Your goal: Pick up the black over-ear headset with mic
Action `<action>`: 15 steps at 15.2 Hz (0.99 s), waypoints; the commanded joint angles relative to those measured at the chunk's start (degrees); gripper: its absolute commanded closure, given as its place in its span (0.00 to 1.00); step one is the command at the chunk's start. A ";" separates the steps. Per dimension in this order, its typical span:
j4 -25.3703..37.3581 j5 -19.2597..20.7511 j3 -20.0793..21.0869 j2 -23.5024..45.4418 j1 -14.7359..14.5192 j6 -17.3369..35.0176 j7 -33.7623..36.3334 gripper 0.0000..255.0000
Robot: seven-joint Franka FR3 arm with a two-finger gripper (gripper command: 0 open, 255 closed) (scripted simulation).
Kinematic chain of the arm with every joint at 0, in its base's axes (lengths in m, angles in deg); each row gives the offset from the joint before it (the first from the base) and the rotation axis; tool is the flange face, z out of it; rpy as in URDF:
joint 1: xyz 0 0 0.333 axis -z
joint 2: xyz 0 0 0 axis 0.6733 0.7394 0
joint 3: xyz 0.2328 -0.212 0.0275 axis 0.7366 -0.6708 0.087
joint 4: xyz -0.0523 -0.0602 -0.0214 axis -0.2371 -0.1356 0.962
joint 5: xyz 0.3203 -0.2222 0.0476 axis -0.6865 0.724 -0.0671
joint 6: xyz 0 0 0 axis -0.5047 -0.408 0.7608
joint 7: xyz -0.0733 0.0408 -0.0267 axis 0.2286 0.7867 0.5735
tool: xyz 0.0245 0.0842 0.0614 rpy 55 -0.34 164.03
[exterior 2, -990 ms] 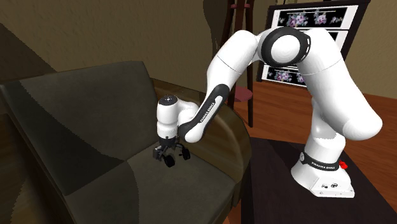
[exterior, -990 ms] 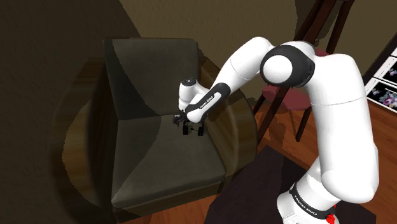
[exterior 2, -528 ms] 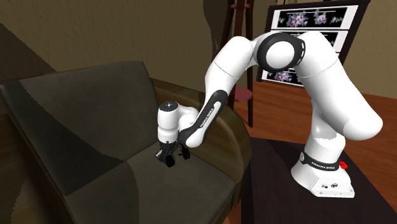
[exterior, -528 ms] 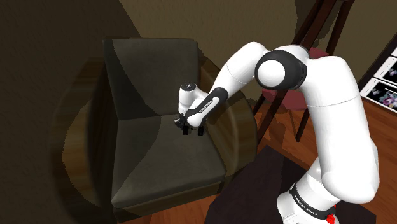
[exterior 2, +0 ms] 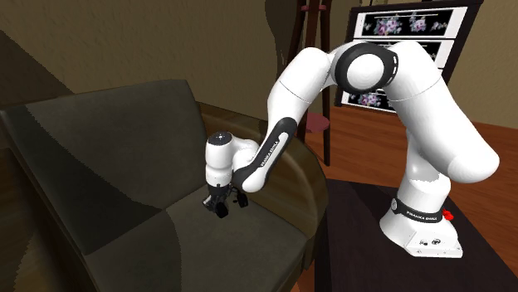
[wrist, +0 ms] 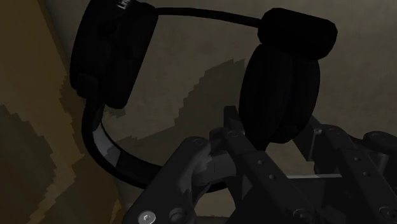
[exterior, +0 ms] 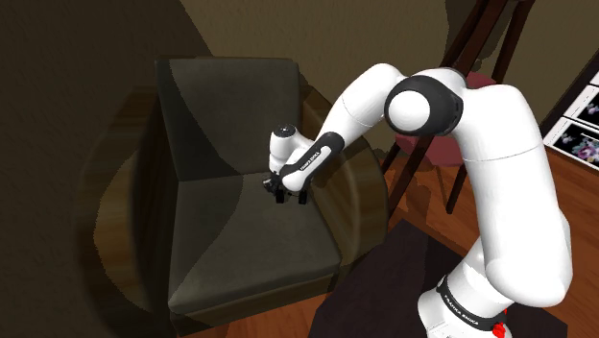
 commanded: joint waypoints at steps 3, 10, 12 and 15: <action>-0.57 -0.46 0.55 -1.93 0.45 -1.40 -0.73 1.00; -1.68 -1.63 1.73 -6.39 1.26 -4.74 -2.24 1.00; -1.88 -2.00 2.06 -7.60 1.47 -5.75 -2.69 1.00; -2.10 -2.58 2.53 -9.38 1.78 -7.29 -3.37 1.00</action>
